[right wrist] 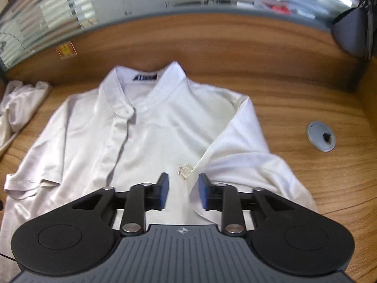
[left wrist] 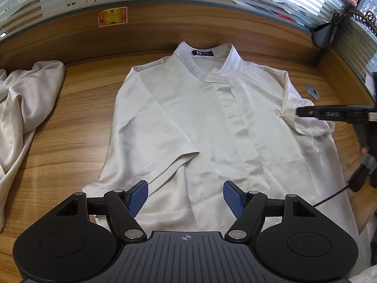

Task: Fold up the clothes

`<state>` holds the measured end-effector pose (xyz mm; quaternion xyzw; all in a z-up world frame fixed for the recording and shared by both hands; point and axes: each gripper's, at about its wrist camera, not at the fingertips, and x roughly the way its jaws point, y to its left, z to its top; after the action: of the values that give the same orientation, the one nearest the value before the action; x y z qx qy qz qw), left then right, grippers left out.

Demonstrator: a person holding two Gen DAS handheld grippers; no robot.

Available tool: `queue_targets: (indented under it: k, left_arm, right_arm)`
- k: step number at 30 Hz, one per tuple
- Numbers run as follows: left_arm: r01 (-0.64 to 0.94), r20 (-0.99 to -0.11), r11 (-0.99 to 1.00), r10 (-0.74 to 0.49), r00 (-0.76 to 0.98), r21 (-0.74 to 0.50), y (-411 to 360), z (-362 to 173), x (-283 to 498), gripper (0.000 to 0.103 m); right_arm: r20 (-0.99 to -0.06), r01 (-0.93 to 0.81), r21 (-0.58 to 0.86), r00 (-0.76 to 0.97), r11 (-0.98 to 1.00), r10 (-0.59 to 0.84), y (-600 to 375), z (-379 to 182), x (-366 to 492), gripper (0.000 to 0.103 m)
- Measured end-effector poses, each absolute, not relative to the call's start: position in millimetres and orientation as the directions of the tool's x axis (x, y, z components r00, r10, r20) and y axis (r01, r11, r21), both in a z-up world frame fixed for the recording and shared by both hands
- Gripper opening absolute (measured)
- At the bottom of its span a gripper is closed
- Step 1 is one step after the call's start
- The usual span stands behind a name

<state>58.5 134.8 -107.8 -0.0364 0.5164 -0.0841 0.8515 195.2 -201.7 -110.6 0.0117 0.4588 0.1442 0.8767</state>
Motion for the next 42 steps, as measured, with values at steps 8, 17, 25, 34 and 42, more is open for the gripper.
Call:
queue_targets:
  k: [8,17,25,34,42]
  left_arm:
    - [0.088,-0.876,0.981,-0.193,0.442,-0.171,133,-114,61,0.073]
    - [0.186,-0.862,0.971,-0.221,0.456,-0.151,83,-109,96,0.073]
    - [0.351,-0.857,0.93,-0.27,0.44,-0.113,4,-113,134,0.077]
    - [0.498,-0.868,0.862,-0.316,0.383,-0.093,-72,-128,167,0.08]
    - [0.533,-0.879,0.842,-0.312,0.36,-0.08,-115,-139,189,0.096]
  right_arm:
    - [-0.804,-0.104,0.1,0.577,0.989,0.142,-266,-94,186,0.042]
    - [-0.813,0.077,0.116,0.58,0.99,0.05,-338,-108,168,0.044]
    - [-0.802,0.116,0.161,0.594,0.98,0.061,-362,-119,155,0.044]
    - [-0.787,0.143,0.222,0.61,0.965,0.091,-372,-129,153,0.044]
    - [-0.789,0.137,0.245,0.604,0.96,0.115,-373,-134,157,0.044]
